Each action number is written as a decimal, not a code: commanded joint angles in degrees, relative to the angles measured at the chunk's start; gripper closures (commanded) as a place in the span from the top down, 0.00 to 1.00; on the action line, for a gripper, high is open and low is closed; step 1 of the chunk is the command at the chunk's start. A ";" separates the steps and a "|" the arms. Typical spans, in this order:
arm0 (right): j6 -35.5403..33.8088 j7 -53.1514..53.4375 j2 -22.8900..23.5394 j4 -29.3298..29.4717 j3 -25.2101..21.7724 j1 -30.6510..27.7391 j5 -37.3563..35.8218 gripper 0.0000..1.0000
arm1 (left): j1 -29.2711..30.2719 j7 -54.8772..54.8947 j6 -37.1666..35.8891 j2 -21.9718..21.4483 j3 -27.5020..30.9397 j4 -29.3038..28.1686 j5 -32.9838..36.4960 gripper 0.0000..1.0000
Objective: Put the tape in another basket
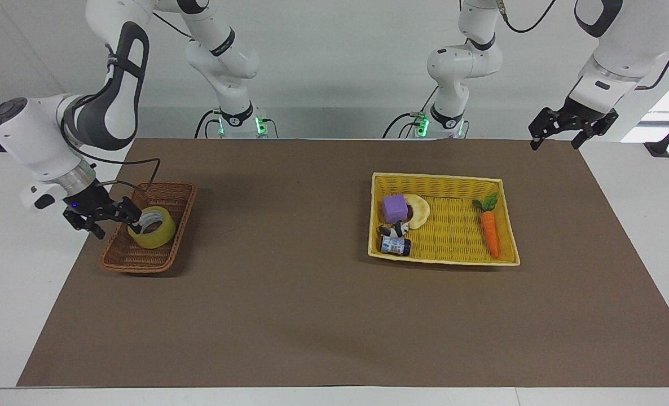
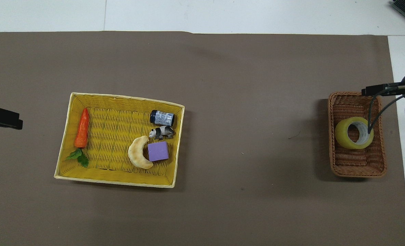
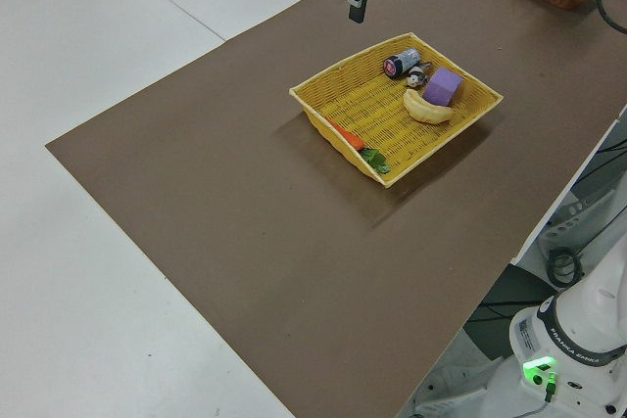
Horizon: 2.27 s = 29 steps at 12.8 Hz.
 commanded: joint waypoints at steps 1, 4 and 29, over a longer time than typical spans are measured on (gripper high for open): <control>-5.72 10.05 -4.21 0.27 0.08 3.30 -3.75 1.00 | 0.12 -0.58 0.34 -1.00 -0.11 -0.96 0.77 1.00; -13.73 21.31 -9.66 0.27 -0.01 7.86 -4.02 1.00 | 0.30 -0.58 0.34 -1.00 -0.11 -0.96 0.77 1.00; -31.95 24.78 -18.99 4.67 -0.53 13.60 -6.39 1.00 | 0.30 -0.58 0.34 -1.35 -0.11 -0.87 0.77 1.00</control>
